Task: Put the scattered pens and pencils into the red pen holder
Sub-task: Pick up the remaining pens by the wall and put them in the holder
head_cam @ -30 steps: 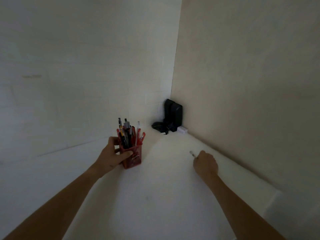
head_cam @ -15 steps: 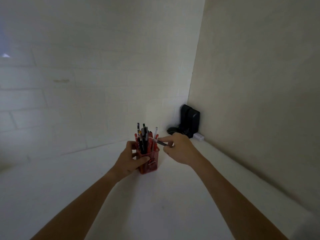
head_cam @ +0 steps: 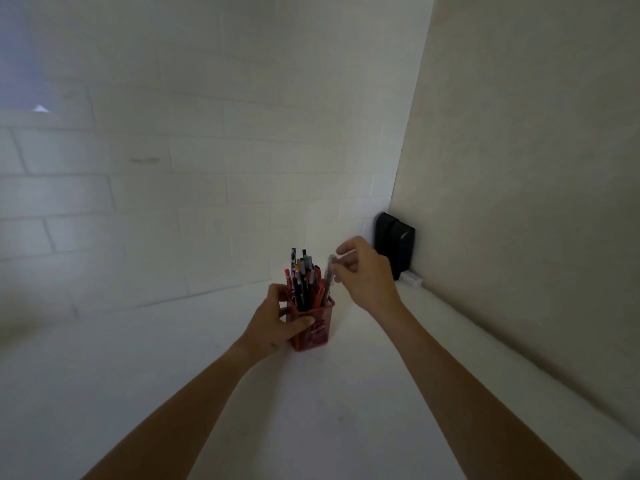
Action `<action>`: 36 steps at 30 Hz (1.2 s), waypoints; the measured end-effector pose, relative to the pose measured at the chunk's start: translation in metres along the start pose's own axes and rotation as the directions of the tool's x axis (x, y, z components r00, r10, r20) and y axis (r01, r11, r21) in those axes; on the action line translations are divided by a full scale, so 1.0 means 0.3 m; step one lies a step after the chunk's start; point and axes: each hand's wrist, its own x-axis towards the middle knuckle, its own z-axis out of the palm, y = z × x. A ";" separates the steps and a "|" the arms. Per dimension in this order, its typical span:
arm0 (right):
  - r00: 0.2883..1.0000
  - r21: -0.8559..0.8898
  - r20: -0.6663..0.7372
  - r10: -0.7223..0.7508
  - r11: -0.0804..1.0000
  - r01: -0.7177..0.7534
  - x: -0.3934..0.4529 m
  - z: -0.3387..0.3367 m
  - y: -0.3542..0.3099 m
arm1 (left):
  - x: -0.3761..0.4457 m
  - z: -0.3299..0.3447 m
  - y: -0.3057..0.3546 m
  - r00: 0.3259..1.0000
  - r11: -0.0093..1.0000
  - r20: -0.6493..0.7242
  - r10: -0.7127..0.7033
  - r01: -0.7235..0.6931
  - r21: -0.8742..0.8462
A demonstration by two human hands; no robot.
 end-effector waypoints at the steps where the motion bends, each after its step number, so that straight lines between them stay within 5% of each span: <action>1: 1.000 -0.022 0.015 -0.022 1.000 0.023 -0.001 0.022 0.001 | 0.001 0.001 -0.001 1.000 1.000 0.000 0.002 -0.002 0.007; 5: 0.983 -0.219 0.088 -0.162 0.960 0.177 -0.030 0.108 0.048 | 0.004 -0.002 -0.010 1.000 1.000 -0.006 0.023 -0.023 0.015; 8: 0.956 -0.180 -0.167 -0.242 0.960 0.212 -0.065 0.134 0.071 | 0.008 -0.003 -0.013 0.999 0.998 -0.008 0.045 -0.045 0.032; 10: 0.959 -0.013 -0.253 -0.125 0.992 0.125 -0.092 0.138 0.078 | 0.009 -0.002 -0.014 0.998 0.998 -0.010 0.061 -0.060 0.032; 14: 0.978 0.224 0.165 0.131 0.960 -0.166 -0.117 0.185 0.086 | 0.003 -0.003 -0.017 0.995 0.995 -0.013 0.097 -0.096 0.027; 16: 0.960 0.233 0.234 0.154 0.950 -0.209 -0.105 0.208 0.081 | -0.001 -0.004 -0.019 0.992 0.991 -0.007 0.125 -0.125 0.036; 23: 0.970 0.170 0.197 0.143 0.969 -0.177 -0.012 0.267 0.048 | 0.007 -0.003 -0.014 0.992 0.990 -0.012 0.126 -0.126 0.057; 29: 0.994 0.297 -0.015 0.106 0.950 -0.097 -0.031 0.282 0.088 | 0.008 -0.008 -0.016 0.990 0.987 0.001 0.138 -0.137 0.080; 36: 0.986 0.377 0.144 0.083 0.917 -0.132 -0.015 0.256 0.091 | 0.009 -0.008 -0.019 0.989 0.986 0.013 0.149 -0.150 0.074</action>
